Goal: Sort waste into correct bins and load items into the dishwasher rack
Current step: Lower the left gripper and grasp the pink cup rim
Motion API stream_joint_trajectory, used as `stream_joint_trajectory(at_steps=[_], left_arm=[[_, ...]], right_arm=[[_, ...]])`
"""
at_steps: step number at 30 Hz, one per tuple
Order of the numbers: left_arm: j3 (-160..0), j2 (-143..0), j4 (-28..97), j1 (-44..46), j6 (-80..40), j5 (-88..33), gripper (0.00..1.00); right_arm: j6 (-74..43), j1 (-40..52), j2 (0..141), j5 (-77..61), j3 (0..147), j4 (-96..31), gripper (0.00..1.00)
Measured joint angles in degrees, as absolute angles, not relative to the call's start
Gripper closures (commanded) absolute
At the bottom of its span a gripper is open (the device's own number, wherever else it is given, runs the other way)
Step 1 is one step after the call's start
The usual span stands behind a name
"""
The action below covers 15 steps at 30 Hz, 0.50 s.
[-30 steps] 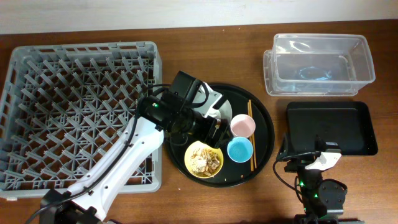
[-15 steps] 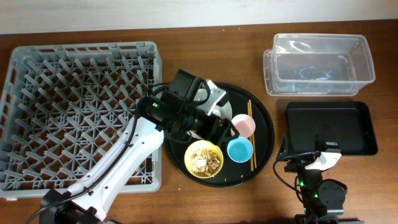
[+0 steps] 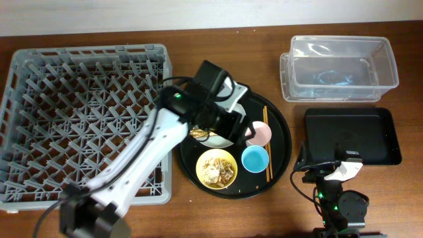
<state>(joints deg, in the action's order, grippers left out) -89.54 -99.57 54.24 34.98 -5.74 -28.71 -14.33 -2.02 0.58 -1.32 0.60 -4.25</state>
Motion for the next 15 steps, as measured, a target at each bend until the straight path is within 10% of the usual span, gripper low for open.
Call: stream_joint_trajectory(at_steps=[15], left_arm=[[-91.68,-101.30,50.70,35.14,-5.37,-29.74,0.01]], right_arm=[[-14.33,-2.02,0.58,-1.30,0.60,-4.25,0.01]])
